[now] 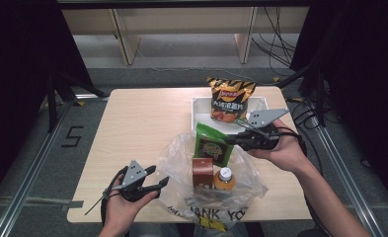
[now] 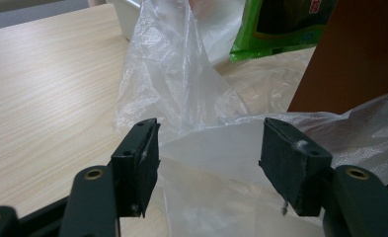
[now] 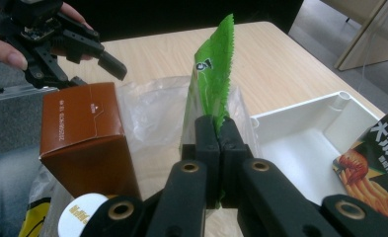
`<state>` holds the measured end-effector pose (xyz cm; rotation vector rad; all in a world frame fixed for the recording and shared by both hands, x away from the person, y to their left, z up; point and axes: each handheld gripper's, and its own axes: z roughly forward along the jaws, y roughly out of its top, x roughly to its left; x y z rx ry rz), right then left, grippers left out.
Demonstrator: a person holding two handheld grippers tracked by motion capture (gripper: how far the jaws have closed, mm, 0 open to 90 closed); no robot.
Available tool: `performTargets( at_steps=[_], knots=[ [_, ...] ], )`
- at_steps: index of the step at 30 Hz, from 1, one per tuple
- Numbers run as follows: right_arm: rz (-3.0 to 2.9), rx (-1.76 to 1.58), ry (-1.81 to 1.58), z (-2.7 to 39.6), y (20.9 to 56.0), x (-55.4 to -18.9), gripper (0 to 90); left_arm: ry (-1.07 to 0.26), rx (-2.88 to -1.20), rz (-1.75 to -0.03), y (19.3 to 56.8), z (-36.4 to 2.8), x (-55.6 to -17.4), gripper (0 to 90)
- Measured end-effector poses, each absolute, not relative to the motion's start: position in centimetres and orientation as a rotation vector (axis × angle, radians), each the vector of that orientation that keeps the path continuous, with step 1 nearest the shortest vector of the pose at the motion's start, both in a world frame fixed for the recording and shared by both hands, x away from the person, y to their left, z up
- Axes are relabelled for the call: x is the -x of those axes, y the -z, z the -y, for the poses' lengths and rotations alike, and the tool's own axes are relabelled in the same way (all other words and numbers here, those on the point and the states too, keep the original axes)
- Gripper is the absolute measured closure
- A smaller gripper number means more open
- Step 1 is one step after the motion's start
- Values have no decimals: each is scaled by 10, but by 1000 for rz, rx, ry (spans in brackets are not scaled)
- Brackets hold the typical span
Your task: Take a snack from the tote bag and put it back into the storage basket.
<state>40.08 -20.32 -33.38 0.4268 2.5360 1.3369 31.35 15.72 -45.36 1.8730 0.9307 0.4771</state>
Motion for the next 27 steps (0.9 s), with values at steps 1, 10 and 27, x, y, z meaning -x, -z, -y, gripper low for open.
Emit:
performTargets(
  at_steps=[1,10,27],
  knots=[
    [-2523,-424,-1351,202,334,-401,900,-477,-1873,-931,454,-157,-314,394],
    [-2521,-421,-1353,203,330,-399,900,-483,-1881,-918,453,-156,-314,394],
    [-2443,-425,-1390,208,318,-401,900,-471,-1871,-926,454,-156,-314,394]
  ],
)
